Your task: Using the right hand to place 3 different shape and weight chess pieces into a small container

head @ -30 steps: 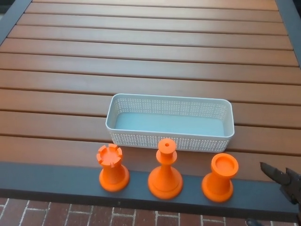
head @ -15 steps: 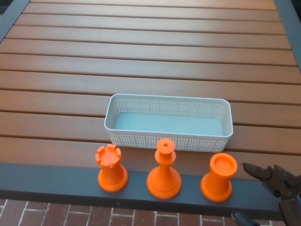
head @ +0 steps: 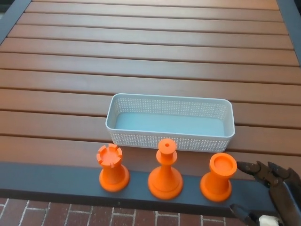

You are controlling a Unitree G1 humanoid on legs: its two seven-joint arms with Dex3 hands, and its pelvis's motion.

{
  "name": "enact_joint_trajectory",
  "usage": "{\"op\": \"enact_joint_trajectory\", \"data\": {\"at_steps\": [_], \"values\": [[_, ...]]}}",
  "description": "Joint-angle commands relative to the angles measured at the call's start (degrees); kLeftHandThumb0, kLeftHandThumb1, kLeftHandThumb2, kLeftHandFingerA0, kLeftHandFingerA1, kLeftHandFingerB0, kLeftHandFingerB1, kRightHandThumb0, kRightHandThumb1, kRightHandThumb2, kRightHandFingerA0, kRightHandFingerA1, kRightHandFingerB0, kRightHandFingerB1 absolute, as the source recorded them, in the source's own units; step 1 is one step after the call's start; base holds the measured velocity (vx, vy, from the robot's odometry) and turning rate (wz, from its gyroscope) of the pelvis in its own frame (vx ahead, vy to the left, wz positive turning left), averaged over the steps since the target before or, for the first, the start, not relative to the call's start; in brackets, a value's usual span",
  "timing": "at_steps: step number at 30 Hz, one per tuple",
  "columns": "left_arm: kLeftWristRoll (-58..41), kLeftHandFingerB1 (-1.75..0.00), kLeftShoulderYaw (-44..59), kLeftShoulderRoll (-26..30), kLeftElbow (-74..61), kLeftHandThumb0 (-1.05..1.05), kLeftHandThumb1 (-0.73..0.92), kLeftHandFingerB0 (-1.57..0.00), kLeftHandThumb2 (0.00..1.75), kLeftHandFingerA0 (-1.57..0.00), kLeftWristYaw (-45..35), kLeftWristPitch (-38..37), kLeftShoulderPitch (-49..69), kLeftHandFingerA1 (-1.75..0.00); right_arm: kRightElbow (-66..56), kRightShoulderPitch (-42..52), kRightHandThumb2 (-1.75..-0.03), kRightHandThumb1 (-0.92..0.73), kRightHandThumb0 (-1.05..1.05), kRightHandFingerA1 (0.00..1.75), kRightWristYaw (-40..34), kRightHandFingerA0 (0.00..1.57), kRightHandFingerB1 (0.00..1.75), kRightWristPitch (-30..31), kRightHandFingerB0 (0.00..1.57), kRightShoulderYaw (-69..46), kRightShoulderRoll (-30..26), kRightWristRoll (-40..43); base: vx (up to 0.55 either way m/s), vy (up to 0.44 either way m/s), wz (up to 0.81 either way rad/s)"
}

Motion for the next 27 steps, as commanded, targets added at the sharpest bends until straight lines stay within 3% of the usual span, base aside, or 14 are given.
{"op": "enact_joint_trajectory", "data": {"at_steps": [1, 3, 4, 5, 9, 12, 13, 16, 17, 21, 22, 25, 26, 27], "values": [[-0.22, -0.97, -0.21, 0.12, -1.04, -0.1, 0.35, -1.05, 1.44, -1.24, -1.1, -3.84, 0.93, -1.18, -0.36, -1.45, -0.88, -0.5, -0.73, 0.58, 0.38, 0.2, 0.51, 5.74, 0.32, -0.41, -0.79, -2.14, 0.0, 0.0, 0.0], [-0.42, -0.97, -0.34, -0.04, -1.79, -0.1, 0.35, -1.05, 1.44, -1.24, -1.47, -3.93, 1.51, -1.18, -1.06, -1.51, -0.88, -0.5, -0.73, 0.58, 0.31, 0.2, 0.51, 6.54, 0.32, -0.07, -0.76, -2.82, 0.0, 0.0, 0.0], [-0.2, -0.97, -0.51, -0.17, -2.5, -0.1, 0.35, -1.05, 1.43, -1.24, -1.25, -3.6, 1.84, -1.18, -1.4, -1.42, -0.59, -0.62, -0.7, 0.56, 0.27, 0.23, 0.4, 6.47, 0.39, 0.0, -0.75, -2.53, 0.0, 0.0, 0.0], [0.49, -0.98, -0.71, -0.09, -3.02, -0.15, 0.36, -1.05, 1.38, -1.23, -0.52, -3.12, 2.06, -1.18, -1.49, -1.31, -0.86, -0.49, -0.71, 0.59, 0.21, 0.23, 0.49, 6.11, 0.32, 0.14, -0.87, -2.41, 0.0, 0.0, 0.0], [1.43, -0.98, -1.1, 0.04, -4.15, -0.15, 0.36, -1.05, 1.38, -1.23, 0.48, -2.17, 2.54, -1.18, -1.71, -1.17, -0.86, -0.49, -0.71, 0.59, 0.1, 0.23, 0.49, 5.93, 0.32, 0.48, -1.15, -2.33, 0.0, 0.0, 0.0], [-0.21, -0.98, -0.56, -0.19, -2.64, -0.1, 0.32, -1.07, 1.47, -1.26, -0.84, -3.2, 1.5, -1.19, -1.87, -1.19, -0.86, -0.48, -0.74, 0.6, -0.87, 0.24, 0.5, 3.11, 0.33, 2.69, -1.56, -3.07, 0.0, 0.0, 0.0], [-0.61, -1.01, -0.51, -0.23, -2.46, -0.14, 0.33, -1.08, 1.45, -1.25, -1.39, -4.0, 1.61, -1.19, -2.45, -1.37, -0.59, -0.61, -0.73, 0.56, -0.49, 0.22, 0.38, 3.37, 0.33, 3.79, -1.37, -3.42, 0.0, 0.0, 0.0], [-0.96, -1.01, -0.48, -0.25, -2.34, -0.14, 0.33, -1.08, 1.45, -1.25, -2.08, -5.11, 1.9, -1.19, -3.34, -1.64, -0.59, -0.61, -0.73, 0.56, 0.14, 0.22, 0.38, 4.33, 0.33, 5.19, -1.1, -3.77, 0.0, 0.0, 0.0], [-1.29, -1.06, -0.56, -0.57, -3.5, -0.14, 0.32, -1.1, 1.49, -1.23, -2.45, -4.79, 2.64, -1.22, -3.09, -2.72, -0.89, -0.46, -0.77, 0.41, 1.65, 0.0, 0.45, 6.42, 0.05, 5.99, -2.1, -5.8, 0.0, 0.0, 0.0], [-1.77, -1.06, -0.63, -1.12, -5.63, -0.14, 0.32, -1.1, 1.49, -1.23, -3.15, -4.05, 3.91, -1.22, -2.79, -4.46, -0.89, -0.46, -0.77, 0.41, 3.94, 0.0, 0.45, 9.94, 0.05, 7.4, -3.75, -8.83, 0.0, 0.0, 0.0], [-2.83, -1.1, -0.55, -1.44, -6.2, -0.12, 0.24, -1.11, 1.54, -1.27, -4.3, -4.42, 4.32, -1.29, -2.47, -5.21, -0.9, -0.55, -0.97, 0.39, 5.34, 0.0, 0.25, 11.7, 0.0, 7.92, -4.68, -10.85, 0.0, 0.0, 0.0], [-4.49, -1.1, -0.39, -2.02, -7.38, -0.12, 0.24, -1.11, 1.54, -1.27, -6.29, -4.77, 5.17, -1.29, -2.3, -6.35, -0.9, -0.55, -0.97, 0.39, 7.59, 0.0, 0.25, 14.98, 0.0, 9.04, -6.34, -13.98, 0.0, 0.0, 0.0], [-5.21, -1.13, -0.35, -2.18, -7.68, -0.14, 0.26, -1.1, 1.55, -1.3, -7.3, -5.05, 5.63, -1.31, -1.68, -6.79, -0.86, -0.5, -0.91, 0.62, 8.29, 0.0, 0.43, 16.83, 0.0, 8.91, -6.67, -14.45, 0.0, 0.0, 0.0], [-5.44, -1.13, -0.33, -2.24, -7.81, -0.14, 0.26, -1.1, 1.55, -1.3, -7.64, -5.1, 5.78, -1.31, -1.53, -6.94, -0.86, -0.5, -0.91, 0.62, 8.51, 0.0, 0.43, 17.47, 0.0, 8.92, -6.79, -14.6, 0.0, 0.0, 0.0]]}}
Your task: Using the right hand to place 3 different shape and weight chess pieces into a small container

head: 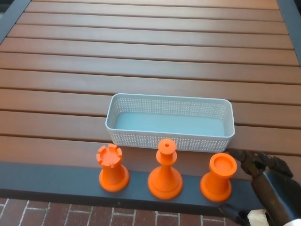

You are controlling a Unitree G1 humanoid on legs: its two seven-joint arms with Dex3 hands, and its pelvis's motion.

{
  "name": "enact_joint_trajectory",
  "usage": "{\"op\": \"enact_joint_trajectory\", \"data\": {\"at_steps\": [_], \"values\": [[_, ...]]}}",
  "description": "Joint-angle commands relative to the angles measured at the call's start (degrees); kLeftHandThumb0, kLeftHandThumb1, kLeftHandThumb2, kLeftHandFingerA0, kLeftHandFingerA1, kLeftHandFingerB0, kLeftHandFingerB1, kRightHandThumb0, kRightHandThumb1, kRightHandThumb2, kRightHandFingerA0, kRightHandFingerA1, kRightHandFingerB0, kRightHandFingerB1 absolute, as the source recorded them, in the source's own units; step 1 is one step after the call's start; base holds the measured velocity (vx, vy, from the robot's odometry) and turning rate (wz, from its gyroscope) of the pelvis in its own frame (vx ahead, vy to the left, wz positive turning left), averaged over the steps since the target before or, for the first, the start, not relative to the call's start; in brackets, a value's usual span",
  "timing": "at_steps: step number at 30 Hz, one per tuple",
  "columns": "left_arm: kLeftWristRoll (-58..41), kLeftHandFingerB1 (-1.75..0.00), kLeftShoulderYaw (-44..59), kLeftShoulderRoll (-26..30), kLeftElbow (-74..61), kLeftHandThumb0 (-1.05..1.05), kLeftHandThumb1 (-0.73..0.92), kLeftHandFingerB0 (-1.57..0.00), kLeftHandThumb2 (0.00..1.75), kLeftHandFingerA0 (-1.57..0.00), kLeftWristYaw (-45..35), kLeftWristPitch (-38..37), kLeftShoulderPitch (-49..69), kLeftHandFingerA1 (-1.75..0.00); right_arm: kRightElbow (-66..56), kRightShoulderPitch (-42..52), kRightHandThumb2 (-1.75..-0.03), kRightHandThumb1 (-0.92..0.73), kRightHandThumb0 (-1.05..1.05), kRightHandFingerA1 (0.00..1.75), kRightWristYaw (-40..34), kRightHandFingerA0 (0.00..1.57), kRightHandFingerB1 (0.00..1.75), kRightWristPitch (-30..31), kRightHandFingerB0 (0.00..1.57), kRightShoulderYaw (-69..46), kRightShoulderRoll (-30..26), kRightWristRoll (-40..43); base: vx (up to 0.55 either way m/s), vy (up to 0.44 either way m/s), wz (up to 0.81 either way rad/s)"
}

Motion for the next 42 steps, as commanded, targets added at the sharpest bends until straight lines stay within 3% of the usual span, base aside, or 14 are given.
{"op": "enact_joint_trajectory", "data": {"at_steps": [1, 4, 5, 6, 7, 12, 17, 19, 24, 26, 27, 30, 31, 42], "values": [[-3.32, -1.13, 0.13, -0.65, -1.23, -0.14, 0.26, -1.1, 1.55, -1.3, -4.8, -5.03, 2.05, -1.31, 0.84, -1.63, -0.86, -0.5, -0.91, 0.62, 4.9, 0.0, 0.43, 8.41, 0.0, 0.6, -2.16, -5.97, 0.0, 0.0, 0.0], [-3.49, -1.13, 0.3, -0.74, -1.56, -0.14, 0.26, -1.1, 1.55, -1.3, -5.26, -4.81, 2.19, -1.31, 0.64, -1.78, -0.86, -0.5, -0.91, 0.62, 5.2, 0.0, 0.43, 9.19, 0.0, 0.9, -2.22, -6.21, 0.0, 0.0, 0.0], [-5.18, -1.13, 0.67, -1.12, -1.63, -0.14, 0.25, -1.12, 1.54, -1.31, -6.82, -4.2, 2.39, -1.32, 1.97, -1.97, -0.45, -0.67, -0.85, 0.26, 4.32, 0.0, 0.34, 9.47, 0.0, 0.42, -1.96, -5.7, 0.0, 0.0, 0.0], [-5.66, -1.13, 0.78, -1.23, -1.65, -0.14, 0.25, -1.12, 1.54, -1.31, -7.28, -4.02, 2.44, -1.32, 2.34, -2.02, -0.45, -0.67, -0.85, 0.26, 4.08, 0.0, 0.34, 9.57, 0.0, 0.29, -1.89, -5.56, 0.0, 0.0, 0.0], [-5.41, -1.11, 1.08, -0.99, -0.33, -0.08, 0.45, -1.14, 1.23, -1.36, -7.17, -4.04, 1.76, -1.27, 3.09, -2.33, -0.48, -0.64, -0.78, 0.22, 3.49, 0.0, 0.46, 9.48, 0.0, 0.5, -1.67, -5.65, 0.0, 0.0, 0.0], [-5.57, -1.11, 1.36, -1.17, -0.23, -0.08, 0.46, -1.14, 1.23, -1.35, -8.1, -3.97, 1.58, -1.26, 2.98, -2.96, -0.59, -0.59, -0.85, 0.0, 3.26, 0.0, 0.62, 8.8, 0.0, 1.65, -1.45, -5.62, 0.0, 0.0, 0.0], [-4.31, -1.14, 1.17, -0.79, 0.33, -0.13, 0.26, -1.13, 1.55, -1.33, -7.77, -5.77, 1.45, -1.3, 2.36, -3.46, -0.59, -0.6, -0.86, 0.19, 3.13, 0.0, 0.74, 7.56, 0.0, 3.37, -0.75, -4.87, 0.0, 0.0, 0.0], [-4.61, -1.16, 0.87, -1.48, -2.51, -0.13, 0.27, -1.12, 1.57, -1.31, -7.8, -4.23, 3.0, -1.32, 0.53, -3.38, -0.55, -0.64, -0.87, 0.65, 3.92, 0.0, 0.77, 7.75, 0.0, 5.07, -0.3, -5.67, 0.0, 0.0, 0.0], [-5.75, -1.18, 0.97, -1.93, -3.35, -0.11, 0.26, -1.1, 1.55, -1.27, -9.09, -3.0, 3.79, -1.35, -0.04, -3.25, -0.57, -0.62, -0.84, 0.7, 3.63, 0.0, 0.82, 8.01, 0.0, 6.44, -0.06, -6.06, 0.0, 0.0, 0.0], [-5.58, -1.13, 0.97, -2.07, -3.57, -0.09, 0.46, -1.13, 1.25, -1.35, -8.99, -3.05, 3.95, -1.28, 0.17, -3.42, -0.57, -0.6, -0.84, 0.73, 3.72, 0.0, 0.83, 8.23, 0.0, 6.36, 0.05, -5.68, 0.0, 0.0, 0.0], [-5.22, -1.21, 0.87, -2.15, -4.34, -0.14, 0.22, -1.1, 1.59, -1.24, -8.56, -2.14, 4.25, -1.36, 0.43, -3.57, -0.57, -0.6, -0.85, 0.75, 3.68, 0.0, 0.87, 8.37, 0.0, 6.29, 0.12, -5.62, 0.0, 0.0, 0.0], [-4.54, -1.24, 0.79, -2.21, -5.14, -0.12, 0.2, -1.09, 1.63, -1.24, -8.06, -1.74, 4.62, -1.39, 1.09, -3.99, -0.56, -0.59, -0.85, 0.75, 3.68, 0.0, 0.89, 8.97, 0.0, 5.94, 0.42, -5.32, 0.0, 0.0, 0.0], [-4.64, -1.24, 0.69, -2.32, -5.33, -0.12, 0.2, -1.09, 1.63, -1.24, -8.41, -1.9, 4.94, -1.4, 1.01, -3.74, -0.88, -0.4, -0.81, 0.82, 3.53, 0.0, 0.71, 9.17, 0.03, 5.6, 0.57, -5.08, 0.0, 0.0, 0.0], [-4.67, -1.28, 0.54, -2.5, -6.21, -0.1, 0.2, -1.12, 1.68, -1.31, -9.31, -1.16, 5.62, -1.37, 2.98, -4.16, -0.86, -0.48, -0.85, 0.89, 0.34, 0.0, 0.81, 10.55, 0.08, 5.6, 4.68, -5.44, 0.0, 0.0, 0.0]]}}
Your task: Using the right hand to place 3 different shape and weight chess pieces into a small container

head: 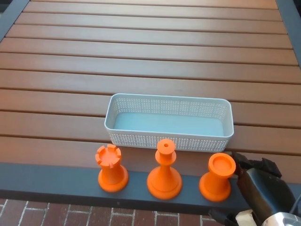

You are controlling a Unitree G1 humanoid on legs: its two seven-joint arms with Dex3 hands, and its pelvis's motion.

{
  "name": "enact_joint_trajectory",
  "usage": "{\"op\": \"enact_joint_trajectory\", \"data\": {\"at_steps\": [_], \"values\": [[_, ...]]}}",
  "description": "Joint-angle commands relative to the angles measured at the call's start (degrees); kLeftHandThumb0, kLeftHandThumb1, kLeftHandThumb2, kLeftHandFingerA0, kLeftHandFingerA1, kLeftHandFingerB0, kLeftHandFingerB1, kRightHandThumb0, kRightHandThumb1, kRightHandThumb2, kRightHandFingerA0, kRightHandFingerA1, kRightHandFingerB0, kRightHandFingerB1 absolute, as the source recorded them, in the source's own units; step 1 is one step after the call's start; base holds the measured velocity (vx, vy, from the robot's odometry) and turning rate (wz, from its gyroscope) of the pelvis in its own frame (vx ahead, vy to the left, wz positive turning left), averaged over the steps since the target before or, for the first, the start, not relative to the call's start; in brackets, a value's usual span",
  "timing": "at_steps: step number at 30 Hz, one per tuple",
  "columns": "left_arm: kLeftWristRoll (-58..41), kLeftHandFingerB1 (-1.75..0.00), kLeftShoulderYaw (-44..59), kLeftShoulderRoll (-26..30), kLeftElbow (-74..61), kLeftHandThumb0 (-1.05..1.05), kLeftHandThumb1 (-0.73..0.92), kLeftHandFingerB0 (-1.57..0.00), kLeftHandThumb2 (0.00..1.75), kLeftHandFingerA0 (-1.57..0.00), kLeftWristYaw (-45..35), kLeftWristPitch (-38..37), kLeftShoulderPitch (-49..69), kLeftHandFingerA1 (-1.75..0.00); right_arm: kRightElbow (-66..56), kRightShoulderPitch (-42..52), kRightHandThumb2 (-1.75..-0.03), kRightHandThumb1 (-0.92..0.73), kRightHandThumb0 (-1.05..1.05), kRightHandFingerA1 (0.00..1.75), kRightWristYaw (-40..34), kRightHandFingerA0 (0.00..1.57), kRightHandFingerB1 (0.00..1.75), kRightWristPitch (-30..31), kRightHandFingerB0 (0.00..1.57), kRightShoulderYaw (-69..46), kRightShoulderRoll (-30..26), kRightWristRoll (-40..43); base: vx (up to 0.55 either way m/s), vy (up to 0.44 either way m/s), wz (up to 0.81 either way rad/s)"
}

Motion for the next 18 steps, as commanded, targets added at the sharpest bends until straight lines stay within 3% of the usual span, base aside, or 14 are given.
{"op": "enact_joint_trajectory", "data": {"at_steps": [1, 2, 8, 10, 11, 12, 13, 14, 15, 16, 17, 18], "values": [[0.37, -1.28, 0.11, 0.34, 0.36, -0.1, 0.2, -1.12, 1.68, -1.31, -0.24, -0.29, 0.41, -1.37, 1.97, -0.41, -0.86, -0.48, -0.85, 0.89, -3.31, 0.0, 0.81, 1.56, 0.08, -0.15, 2.39, -0.26, 0.0, 0.0, 0.0], [0.62, -1.25, 0.1, 0.51, 0.93, -0.19, 0.3, -1.07, 1.71, -1.33, -0.25, -0.81, 0.27, -1.4, 3.25, -0.73, -0.98, -0.49, -0.73, 0.9, -6.1, 0.2, 0.75, 1.27, 0.0, -0.11, 4.35, -0.22, 0.0, 0.0, 0.0], [1.29, -1.28, -0.13, 0.73, 1.78, -0.23, 0.28, -1.07, 1.75, -1.31, -0.11, -1.18, 0.23, -1.4, 5.5, -1.59, -1.02, -0.58, -0.73, 0.94, -8.81, 0.26, 0.76, 1.25, 0.01, -0.44, 8.12, 0.23, 0.0, 0.0, 0.0], [0.21, -1.27, -0.09, 0.42, 1.96, -0.16, 0.3, -1.08, 1.75, -1.27, -1.14, -1.01, 0.3, -1.39, 5.69, -1.78, -1.04, -0.6, -0.73, 0.93, -8.72, 0.25, 0.76, 1.35, 0.01, -0.37, 8.69, 0.38, 0.0, 0.0, 0.0], [-0.75, -1.27, -0.02, 0.22, 1.94, -0.19, 0.33, -1.09, 1.75, -1.26, -2.02, -0.59, 0.45, -1.38, 5.97, -1.91, -0.44, -0.76, -0.76, 1.5, -9.02, 0.05, 1.26, 1.3, 0.0, -0.39, 9.19, 0.52, 0.0, 0.0, 0.0], [-0.75, -1.27, -0.02, 0.22, 1.94, -0.19, 0.33, -1.09, 1.75, -1.26, -2.02, -0.59, 0.45, -1.38, 5.97, -1.91, -0.44, -0.76, -0.76, 1.5, -9.02, 0.05, 1.26, 1.3, 0.0, -0.39, 9.19, 0.52, 0.0, 0.0, 0.0], [-0.48, -1.29, -0.31, 0.35, 1.65, -0.16, 0.34, -1.09, 1.75, -1.24, -2.31, -0.78, 1.1, -1.36, 7.0, -2.26, -1.06, -0.6, -0.68, 0.95, -10.72, 0.33, 0.79, 2.14, 0.09, -0.75, 10.28, -0.08, 0.0, 0.0, 0.0], [-0.36, -1.29, -0.38, 0.4, 1.58, -0.16, 0.34, -1.09, 1.75, -1.24, -2.36, -0.86, 1.27, -1.36, 7.3, -2.37, -1.06, -0.6, -0.68, 0.95, -11.2, 0.33, 0.79, 2.39, 0.09, -0.85, 10.58, -0.26, 0.0, 0.0, 0.0], [-0.76, -1.26, -0.23, 0.29, 2.31, -0.17, 0.32, -1.1, 1.75, -1.27, -2.77, -1.33, 0.97, -1.34, 7.57, -2.42, -0.43, -0.81, -0.74, 1.61, -11.84, 0.15, 1.35, 2.51, 0.0, -1.09, 10.83, -0.4, 0.0, 0.0, 0.0], [-1.39, -1.26, 0.01, 0.11, 3.26, -0.17, 0.32, -1.1, 1.75, -1.27, -3.28, -1.8, 0.5, -1.34, 7.71, -2.42, -0.43, -0.81, -0.74, 1.61, -12.36, 0.15, 1.35, 2.5, 0.0, -1.35, 11.0, -0.47, 0.0, 0.0, 0.0], [-1.64, -1.23, 0.35, 0.4, 5.73, -0.21, 0.32, -1.11, 1.74, -1.31, -3.94, -3.25, -0.53, -1.32, 8.63, -2.46, -1.06, -0.6, -0.52, 0.95, -14.79, 0.43, 0.82, 2.33, 0.23, -2.73, 12.13, 0.29, 0.0, 0.0, 0.0], [-1.7, -1.23, 0.46, 0.5, 6.49, -0.21, 0.32, -1.11, 1.74, -1.31, -4.14, -3.71, -0.84, -1.32, 8.92, -2.47, -1.06, -0.6, -0.52, 0.95, -15.49, 0.43, 0.82, 2.26, 0.23, -3.13, 12.47, 0.49, 0.0, 0.0, 0.0]]}}
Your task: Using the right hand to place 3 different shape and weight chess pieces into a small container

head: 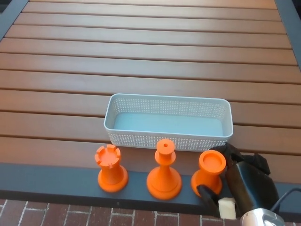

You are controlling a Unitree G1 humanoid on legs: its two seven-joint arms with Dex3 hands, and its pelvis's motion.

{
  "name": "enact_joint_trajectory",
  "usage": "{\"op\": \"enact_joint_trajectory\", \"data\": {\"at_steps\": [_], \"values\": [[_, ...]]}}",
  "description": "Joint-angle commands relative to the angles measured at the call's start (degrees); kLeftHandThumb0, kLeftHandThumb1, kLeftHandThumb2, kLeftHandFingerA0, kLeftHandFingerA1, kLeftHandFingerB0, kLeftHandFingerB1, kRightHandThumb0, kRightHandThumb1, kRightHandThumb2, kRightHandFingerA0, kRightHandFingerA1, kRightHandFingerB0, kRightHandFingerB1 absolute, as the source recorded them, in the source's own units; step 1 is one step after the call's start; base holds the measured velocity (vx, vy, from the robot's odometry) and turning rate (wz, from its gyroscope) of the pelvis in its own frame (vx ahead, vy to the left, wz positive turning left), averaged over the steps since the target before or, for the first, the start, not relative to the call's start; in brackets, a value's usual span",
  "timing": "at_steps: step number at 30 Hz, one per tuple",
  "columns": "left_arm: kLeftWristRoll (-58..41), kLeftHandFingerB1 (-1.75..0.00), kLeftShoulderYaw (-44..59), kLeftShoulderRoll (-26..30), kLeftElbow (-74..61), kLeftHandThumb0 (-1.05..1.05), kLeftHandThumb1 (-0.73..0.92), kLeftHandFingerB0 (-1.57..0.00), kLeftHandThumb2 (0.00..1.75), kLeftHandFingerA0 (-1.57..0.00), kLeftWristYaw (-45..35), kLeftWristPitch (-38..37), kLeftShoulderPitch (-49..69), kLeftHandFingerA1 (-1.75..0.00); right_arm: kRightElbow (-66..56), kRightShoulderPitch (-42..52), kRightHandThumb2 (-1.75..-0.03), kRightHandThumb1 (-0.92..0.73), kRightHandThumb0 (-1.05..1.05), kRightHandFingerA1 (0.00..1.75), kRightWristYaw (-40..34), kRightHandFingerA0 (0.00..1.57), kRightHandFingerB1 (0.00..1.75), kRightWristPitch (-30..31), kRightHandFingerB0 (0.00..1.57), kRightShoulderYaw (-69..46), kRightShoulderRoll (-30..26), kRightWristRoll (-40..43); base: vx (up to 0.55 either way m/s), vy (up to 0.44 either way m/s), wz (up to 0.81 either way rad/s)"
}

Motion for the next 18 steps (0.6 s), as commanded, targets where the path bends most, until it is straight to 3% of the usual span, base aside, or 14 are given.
{"op": "enact_joint_trajectory", "data": {"at_steps": [1, 8, 9, 10, 11, 14, 15, 16, 17, 18], "values": [[-1.66, -1.21, 0.74, 0.44, 5.44, -0.23, 0.32, -1.11, 1.71, -1.32, -3.08, -3.72, -0.92, -1.31, 2.74, 0.04, -0.42, -0.82, -0.67, 1.65, -6.0, 0.22, 1.41, 1.37, 0.06, -2.81, 2.01, 1.6, 0.0, 0.0, 0.0], [-1.67, -1.25, 0.72, 0.27, 7.71, -0.28, 0.29, -1.1, 1.68, -1.36, -3.92, -6.84, -0.99, -1.32, 4.24, 0.34, -0.49, -0.75, -0.6, 1.75, -9.72, 0.22, 1.49, -0.22, 0.02, -5.76, 3.91, 3.55, 0.0, 0.0, 0.0], [-1.83, -1.25, 0.93, 0.15, 9.2, -0.15, 0.3, -1.12, 1.48, -1.28, -4.09, -7.94, -1.5, -1.38, 4.59, 0.56, -0.54, -0.75, -0.61, 1.69, -10.94, 0.48, 1.53, -1.23, 0.32, -6.46, 4.62, 4.48, 0.0, 0.0, 0.0], [-1.92, -1.25, 1.07, 0.06, 10.23, -0.15, 0.3, -1.12, 1.48, -1.28, -4.19, -8.69, -1.84, -1.38, 4.8, 0.73, -0.54, -0.75, -0.61, 1.69, -11.82, 0.48, 1.53, -1.93, 0.32, -6.95, 5.11, 5.18, 0.0, 0.0, 0.0], [-2.8, -1.23, 1.44, -0.26, 11.29, -0.15, 0.32, -1.12, 1.44, -1.28, -4.84, -9.02, -2.27, -1.38, 5.18, 0.9, -0.83, -0.49, -0.72, 1.34, -13.13, 0.88, 1.11, -2.85, 0.48, -7.33, 5.76, 5.78, 0.0, 0.0, 0.0], [-4.04, -1.23, 2.03, -0.62, 12.28, -0.15, 0.32, -1.12, 1.44, -1.28, -5.89, -9.13, -2.78, -1.38, 5.7, 0.89, -0.83, -0.49, -0.72, 1.34, -14.04, 0.88, 1.11, -3.58, 0.48, -7.34, 6.12, 5.69, 0.0, 0.0, 0.0], [-4.59, -1.29, 2.14, -0.85, 11.53, -0.13, 0.32, -1.11, 1.48, -1.29, -6.2, -7.42, -2.56, -1.37, 6.33, 1.35, -0.55, -0.72, -0.6, 1.57, -14.69, 0.88, 1.5, -6.75, 0.43, -6.64, 6.74, 7.46, 0.0, 0.0, 0.0], [-4.76, -1.29, 2.19, -0.93, 11.35, -0.13, 0.32, -1.11, 1.48, -1.29, -6.33, -6.96, -2.52, -1.37, 6.53, 1.48, -0.55, -0.72, -0.6, 1.57, -14.91, 0.88, 1.5, -7.69, 0.43, -6.43, 6.91, 7.99, 0.0, 0.0, 0.0], [-6.85, -1.23, 3.14, -0.9, 13.15, -0.17, 0.25, -1.15, 1.59, -1.29, -8.89, -7.13, -3.9, -1.38, 6.9, 1.82, -1.02, -0.49, -0.37, 1.29, -15.48, 1.37, 1.03, -10.06, 0.76, -5.14, 7.11, 8.56, 0.0, 0.0, 0.0], [-7.7, -1.22, 3.59, -1.0, 14.05, -0.16, 0.26, -1.16, 1.59, -1.27, -9.95, -7.42, -4.39, -1.38, 7.1, 1.94, -1.03, -0.49, -0.37, 1.29, -15.81, 1.38, 1.03, -11.07, 0.78, -4.33, 7.1, 8.61, 0.0, 0.0, 0.0]]}}
